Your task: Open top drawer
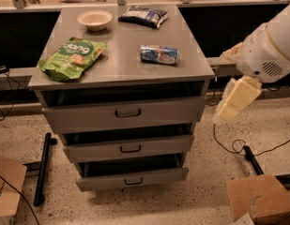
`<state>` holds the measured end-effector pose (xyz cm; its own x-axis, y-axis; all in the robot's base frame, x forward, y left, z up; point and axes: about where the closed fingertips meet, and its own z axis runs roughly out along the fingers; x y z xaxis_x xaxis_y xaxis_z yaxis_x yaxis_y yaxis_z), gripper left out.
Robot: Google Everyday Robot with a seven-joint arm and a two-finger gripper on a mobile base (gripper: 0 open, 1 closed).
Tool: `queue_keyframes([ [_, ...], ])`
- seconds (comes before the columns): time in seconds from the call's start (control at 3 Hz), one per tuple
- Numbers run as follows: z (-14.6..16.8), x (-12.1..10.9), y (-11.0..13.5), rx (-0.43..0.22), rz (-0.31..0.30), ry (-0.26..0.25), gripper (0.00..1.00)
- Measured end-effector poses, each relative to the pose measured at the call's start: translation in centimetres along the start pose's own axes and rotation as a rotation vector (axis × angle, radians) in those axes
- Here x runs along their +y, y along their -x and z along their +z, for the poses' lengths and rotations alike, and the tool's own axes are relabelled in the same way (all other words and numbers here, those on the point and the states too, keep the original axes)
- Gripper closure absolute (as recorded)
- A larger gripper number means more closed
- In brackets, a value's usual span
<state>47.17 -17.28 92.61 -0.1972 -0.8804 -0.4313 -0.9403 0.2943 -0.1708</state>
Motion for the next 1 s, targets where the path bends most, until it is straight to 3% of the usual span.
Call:
queue_keyframes([
  [0.33, 4.8, -0.5, 0.2, -0.111, 0.037, 0.025, 0.0],
  [0.67, 8.0, -1.3, 0.4, -0.161, 0.055, 0.043, 0.0],
  [1.0, 8.3, -1.5, 0.4, -0.165, 0.058, 0.043, 0.0],
])
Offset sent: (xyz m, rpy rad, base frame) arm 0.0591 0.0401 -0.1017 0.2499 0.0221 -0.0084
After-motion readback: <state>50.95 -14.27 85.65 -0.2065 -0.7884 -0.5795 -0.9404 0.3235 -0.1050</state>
